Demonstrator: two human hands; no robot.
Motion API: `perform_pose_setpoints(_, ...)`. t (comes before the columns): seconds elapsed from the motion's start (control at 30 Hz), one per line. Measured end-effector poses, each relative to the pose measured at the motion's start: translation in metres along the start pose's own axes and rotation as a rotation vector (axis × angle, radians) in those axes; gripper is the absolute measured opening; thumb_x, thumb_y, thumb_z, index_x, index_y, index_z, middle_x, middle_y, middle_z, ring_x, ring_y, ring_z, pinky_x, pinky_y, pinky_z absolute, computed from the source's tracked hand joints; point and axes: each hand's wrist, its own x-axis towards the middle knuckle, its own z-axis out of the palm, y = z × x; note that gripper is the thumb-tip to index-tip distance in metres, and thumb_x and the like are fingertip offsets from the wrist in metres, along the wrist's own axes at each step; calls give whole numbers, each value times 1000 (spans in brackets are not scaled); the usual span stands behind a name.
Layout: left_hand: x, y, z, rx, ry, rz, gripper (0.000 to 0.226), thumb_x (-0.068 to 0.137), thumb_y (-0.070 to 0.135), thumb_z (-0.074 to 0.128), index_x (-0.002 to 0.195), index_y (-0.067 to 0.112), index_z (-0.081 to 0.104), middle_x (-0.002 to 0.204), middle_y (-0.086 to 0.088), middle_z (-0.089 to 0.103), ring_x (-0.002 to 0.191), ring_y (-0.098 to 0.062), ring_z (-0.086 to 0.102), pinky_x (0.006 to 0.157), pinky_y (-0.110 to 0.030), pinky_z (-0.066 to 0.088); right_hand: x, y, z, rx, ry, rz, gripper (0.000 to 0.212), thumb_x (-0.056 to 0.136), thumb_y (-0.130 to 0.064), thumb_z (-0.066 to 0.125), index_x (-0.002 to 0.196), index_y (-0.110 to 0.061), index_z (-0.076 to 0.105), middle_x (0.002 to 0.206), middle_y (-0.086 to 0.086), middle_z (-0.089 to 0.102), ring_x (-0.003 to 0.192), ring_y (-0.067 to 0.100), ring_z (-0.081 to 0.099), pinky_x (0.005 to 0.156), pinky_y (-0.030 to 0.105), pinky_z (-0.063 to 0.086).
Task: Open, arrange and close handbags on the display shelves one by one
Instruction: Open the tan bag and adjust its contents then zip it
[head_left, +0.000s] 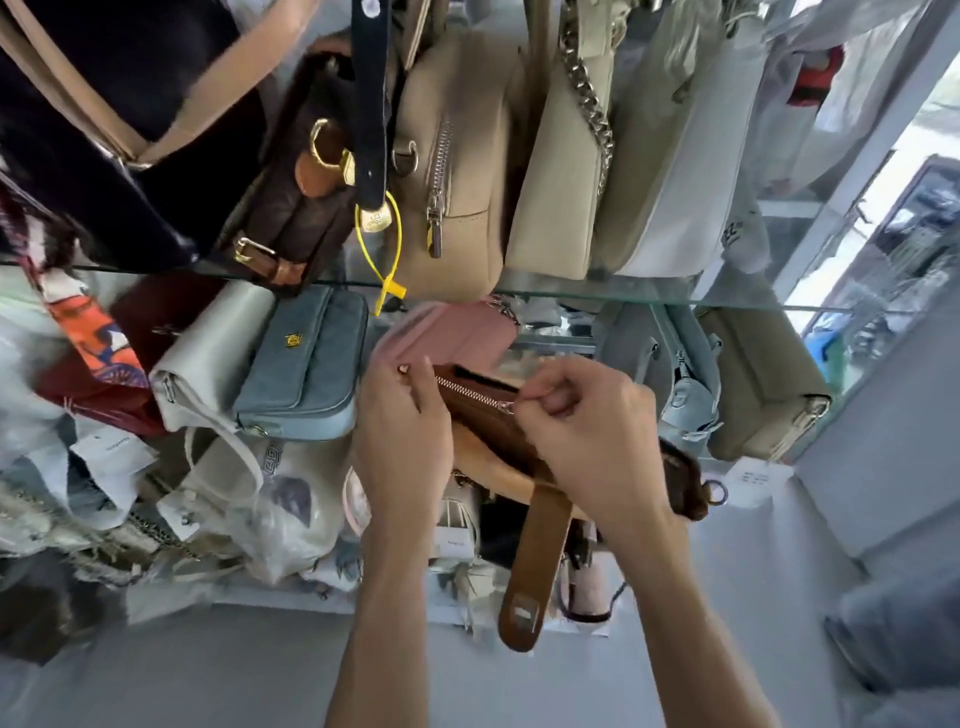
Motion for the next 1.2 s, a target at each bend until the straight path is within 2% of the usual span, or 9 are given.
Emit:
perform_pose_setpoints(0.1,18,-8,1,1,-9,-33,39,109,40,40,101,4,54,99,-14,63,92,-36,59,71,-36,35,-12,23,-48,-98,136,137,21,73,-14,77,69,-32,67,71,-23,68,66,3,66,76,25,56)
perform_pose_setpoints(0.2,26,-12,7,-55,-11,-27,41,109,38,39,101,2,54,96,-16,62,93,-39,62,69,-38,39,-14,32,-88,-91,195,229,22,73,-21,82,77,-36,67,67,-16,70,60,12,71,77,50,60)
perform_pose_setpoints(0.33,26,-9,15,-144,1,-8,39,109,37,42,113,2,57,105,-17,66,99,-38,63,80,-44,47,-7,33,-97,-177,145,159,24,77,-16,81,73,-30,63,68,-19,69,63,5,69,79,34,57)
perform_pose_setpoints(0.4,26,-7,17,-145,6,-19,36,109,34,42,113,1,55,102,-12,63,95,-34,61,77,-41,45,-9,34,-93,-251,90,65,24,80,-11,78,77,-31,65,71,-15,69,71,-1,67,74,12,49)
perform_pose_setpoints(0.47,25,-5,19,-124,22,-27,30,110,32,41,111,4,52,96,-5,57,90,-28,58,73,-36,39,-15,39,-86,-313,47,-30,26,81,-5,75,86,-31,71,80,-15,67,79,0,64,71,6,44)
perform_pose_setpoints(0.73,26,-5,22,-128,9,-47,23,110,28,37,106,7,46,85,2,53,83,-30,56,71,-35,39,-27,45,-67,-335,-72,-326,31,82,-28,65,109,-37,75,124,-23,61,105,8,58,82,24,49)
perform_pose_setpoints(0.9,29,-8,17,-79,-49,-102,28,111,30,34,112,5,45,90,-2,53,84,-26,51,72,-37,36,-34,48,-37,-629,-238,-468,73,63,-37,82,132,-50,62,143,-17,53,131,22,46,91,43,34)
perform_pose_setpoints(1.03,21,-5,9,-122,-99,-102,23,111,31,36,105,9,43,82,2,53,81,-27,55,72,-36,38,-33,52,-11,-469,48,-584,28,80,-34,84,107,-43,78,119,-12,69,110,25,58,86,46,36)
perform_pose_setpoints(1.2,7,-14,-17,-83,-158,-8,20,108,32,43,122,20,51,105,5,62,87,-20,60,72,-34,40,-34,60,4,-271,93,-663,5,87,-33,83,92,-31,84,103,-12,74,91,18,67,83,41,43)
